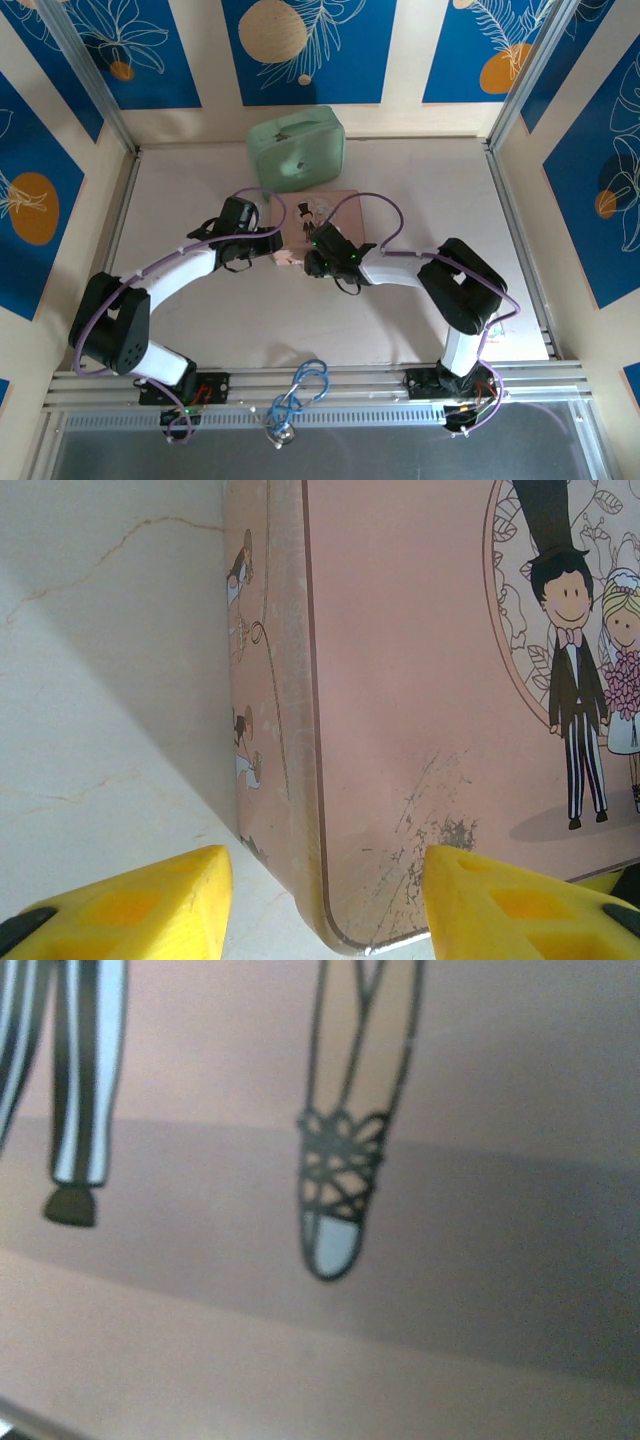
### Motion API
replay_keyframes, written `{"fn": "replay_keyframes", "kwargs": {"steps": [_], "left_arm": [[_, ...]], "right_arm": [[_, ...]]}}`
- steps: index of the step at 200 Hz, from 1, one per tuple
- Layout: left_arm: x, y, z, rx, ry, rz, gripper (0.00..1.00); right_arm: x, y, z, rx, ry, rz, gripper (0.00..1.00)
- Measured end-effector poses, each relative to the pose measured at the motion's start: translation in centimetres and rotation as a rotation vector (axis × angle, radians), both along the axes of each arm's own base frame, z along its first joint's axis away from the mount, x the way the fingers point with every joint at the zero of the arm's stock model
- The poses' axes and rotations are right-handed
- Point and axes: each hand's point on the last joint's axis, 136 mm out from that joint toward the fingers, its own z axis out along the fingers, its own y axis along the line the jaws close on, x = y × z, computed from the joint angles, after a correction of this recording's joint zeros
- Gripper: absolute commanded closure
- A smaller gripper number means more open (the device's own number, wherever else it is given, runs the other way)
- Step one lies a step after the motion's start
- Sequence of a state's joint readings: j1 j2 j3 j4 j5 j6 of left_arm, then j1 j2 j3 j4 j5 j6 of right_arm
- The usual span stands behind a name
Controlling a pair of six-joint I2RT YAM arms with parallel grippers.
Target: Unlock the padlock with the key
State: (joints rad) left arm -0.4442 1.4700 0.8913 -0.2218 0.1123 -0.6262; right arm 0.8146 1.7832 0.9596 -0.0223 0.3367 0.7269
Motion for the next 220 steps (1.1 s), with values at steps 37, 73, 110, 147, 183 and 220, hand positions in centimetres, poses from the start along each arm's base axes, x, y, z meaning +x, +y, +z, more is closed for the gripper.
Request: {"fn": "replay_keyframes", "kwargs": {"steps": [37, 73, 110, 147, 183, 220], "left_arm": [[-0.2, 0.1, -0.3, 0.004, 0.008, 0.000, 0.48], [-0.2, 0.1, -0.4, 0.005, 0.010, 0.000, 0.48], [-0.4, 0.2, -0.6, 0.007, 0.014, 0.000, 0.48], [-0.4, 0.2, -0.6, 0.007, 0.016, 0.000, 0.48], [-0.5, 0.2, -0.7, 0.005, 0.020, -0.002, 0.48], [-0.7, 0.1, -0.8, 0.000, 0.025, -0.008, 0.48]], "right_arm": [[0.0, 0.1, 0.2, -0.013, 0.010, 0.003, 0.77], [0.0, 0.2, 0.4, -0.053, 0.030, -0.013, 0.83], [-0.1, 0.4, 0.5, -0.089, 0.072, -0.035, 0.88], [-0.5, 0.2, 0.6, -0.106, 0.122, -0.074, 0.91], [-1.1, 0.0, 0.5, -0.097, 0.168, -0.124, 0.79], [-1.7, -0.2, 0.5, -0.094, 0.214, -0.154, 0.71]]}}
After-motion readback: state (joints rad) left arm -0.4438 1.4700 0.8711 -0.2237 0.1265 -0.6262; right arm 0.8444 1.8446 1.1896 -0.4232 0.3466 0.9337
